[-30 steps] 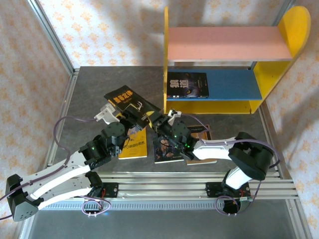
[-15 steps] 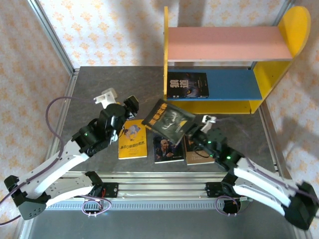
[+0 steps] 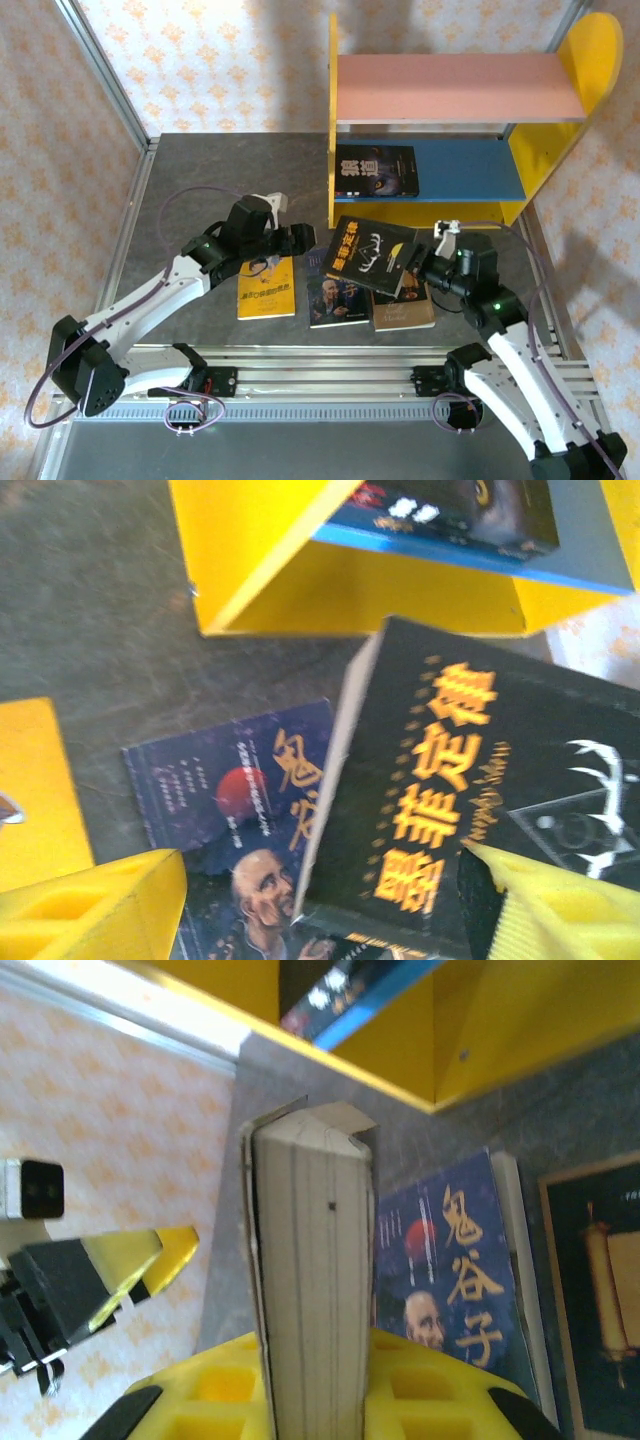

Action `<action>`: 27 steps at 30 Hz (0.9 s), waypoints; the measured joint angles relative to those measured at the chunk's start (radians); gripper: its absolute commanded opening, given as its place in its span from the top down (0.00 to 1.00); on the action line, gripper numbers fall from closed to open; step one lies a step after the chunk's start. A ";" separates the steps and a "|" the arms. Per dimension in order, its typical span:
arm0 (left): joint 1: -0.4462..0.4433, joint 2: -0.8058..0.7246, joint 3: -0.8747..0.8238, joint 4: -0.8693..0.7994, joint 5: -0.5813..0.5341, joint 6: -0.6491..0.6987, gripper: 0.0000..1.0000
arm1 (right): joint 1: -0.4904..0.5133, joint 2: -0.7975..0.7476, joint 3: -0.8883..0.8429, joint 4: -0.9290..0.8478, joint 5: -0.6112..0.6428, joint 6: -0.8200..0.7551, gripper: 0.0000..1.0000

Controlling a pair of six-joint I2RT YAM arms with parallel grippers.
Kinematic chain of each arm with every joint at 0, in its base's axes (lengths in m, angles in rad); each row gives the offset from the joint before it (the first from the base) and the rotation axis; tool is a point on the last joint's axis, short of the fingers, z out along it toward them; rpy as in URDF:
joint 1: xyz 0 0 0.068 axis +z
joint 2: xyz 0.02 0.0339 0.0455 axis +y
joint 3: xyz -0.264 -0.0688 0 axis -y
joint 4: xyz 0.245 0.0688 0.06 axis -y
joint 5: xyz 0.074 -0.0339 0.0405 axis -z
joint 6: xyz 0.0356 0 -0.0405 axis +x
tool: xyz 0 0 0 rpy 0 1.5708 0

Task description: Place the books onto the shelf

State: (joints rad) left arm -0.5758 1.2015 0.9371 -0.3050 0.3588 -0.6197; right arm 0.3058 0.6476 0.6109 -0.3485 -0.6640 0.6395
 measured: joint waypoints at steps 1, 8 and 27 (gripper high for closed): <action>0.005 0.009 -0.015 0.024 0.032 -0.003 0.26 | -0.002 0.017 0.008 -0.014 -0.022 -0.017 0.82; 0.020 0.091 -0.113 0.185 0.195 -0.058 0.25 | -0.021 0.057 0.081 -0.041 -0.128 -0.094 0.82; 0.028 0.200 -0.320 0.741 0.431 -0.351 0.24 | -0.066 0.124 0.031 0.169 -0.243 -0.025 0.83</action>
State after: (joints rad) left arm -0.5476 1.4014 0.6167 0.4358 0.7902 -0.9703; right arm 0.2401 0.7712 0.6415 -0.1795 -0.9066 0.6144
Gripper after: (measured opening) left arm 0.758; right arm 0.172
